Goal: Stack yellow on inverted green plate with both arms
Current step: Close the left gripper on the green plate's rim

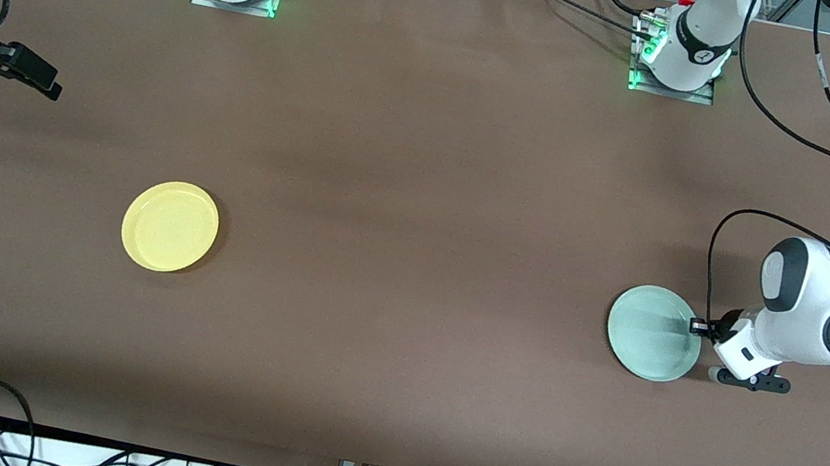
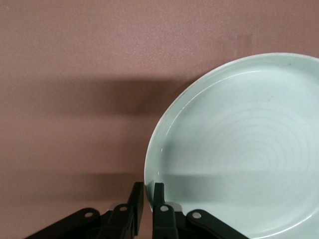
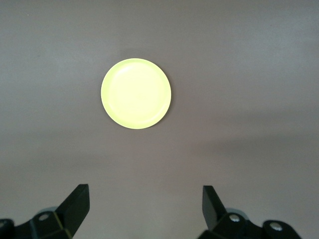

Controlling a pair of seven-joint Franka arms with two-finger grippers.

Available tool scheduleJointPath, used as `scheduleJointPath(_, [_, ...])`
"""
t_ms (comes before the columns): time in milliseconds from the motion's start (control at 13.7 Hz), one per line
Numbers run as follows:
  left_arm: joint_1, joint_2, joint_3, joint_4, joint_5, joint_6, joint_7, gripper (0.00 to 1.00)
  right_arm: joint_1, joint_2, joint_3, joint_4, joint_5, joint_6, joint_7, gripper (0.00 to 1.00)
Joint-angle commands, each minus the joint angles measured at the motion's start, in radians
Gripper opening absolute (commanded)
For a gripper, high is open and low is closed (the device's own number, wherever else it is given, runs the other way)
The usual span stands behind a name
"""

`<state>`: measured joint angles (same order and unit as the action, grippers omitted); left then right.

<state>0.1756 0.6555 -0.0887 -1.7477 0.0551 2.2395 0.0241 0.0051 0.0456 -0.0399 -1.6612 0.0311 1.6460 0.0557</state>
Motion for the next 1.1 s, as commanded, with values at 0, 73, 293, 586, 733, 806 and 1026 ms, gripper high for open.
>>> scheduleJointPath(0, [-0.002,0.006,-0.002,0.008,0.017,-0.006,0.007,0.15,0.0,-0.006,0.0,0.006,0.006,-0.009,0.006,1.0])
scheduleJointPath(73, [-0.002,0.006,-0.002,0.008,0.019,-0.006,0.007,0.14,0.0,-0.006,0.0,0.006,0.006,-0.011,0.006,1.0])
scheduleJointPath(293, [-0.002,-0.007,-0.003,0.011,0.019,-0.012,0.002,0.04,0.0,-0.007,0.0,0.006,0.006,-0.011,0.006,1.0])
scheduleJointPath(586, [-0.013,-0.057,-0.011,0.019,0.029,-0.095,-0.001,0.0,0.0,-0.007,0.0,0.006,0.006,-0.011,0.006,1.0])
scheduleJointPath(733, [-0.036,-0.08,-0.013,0.072,0.029,-0.19,-0.001,0.0,0.0,-0.007,0.0,0.006,0.006,-0.011,0.006,1.0])
scheduleJointPath(806, [-0.056,-0.085,-0.013,0.111,0.031,-0.254,0.0,0.0,0.0,-0.007,0.0,0.006,0.006,-0.011,0.006,1.0])
scheduleJointPath(1026, [-0.163,-0.085,-0.011,0.29,0.119,-0.544,-0.006,0.0,0.0,-0.007,0.0,0.006,0.006,-0.011,0.006,1.0])
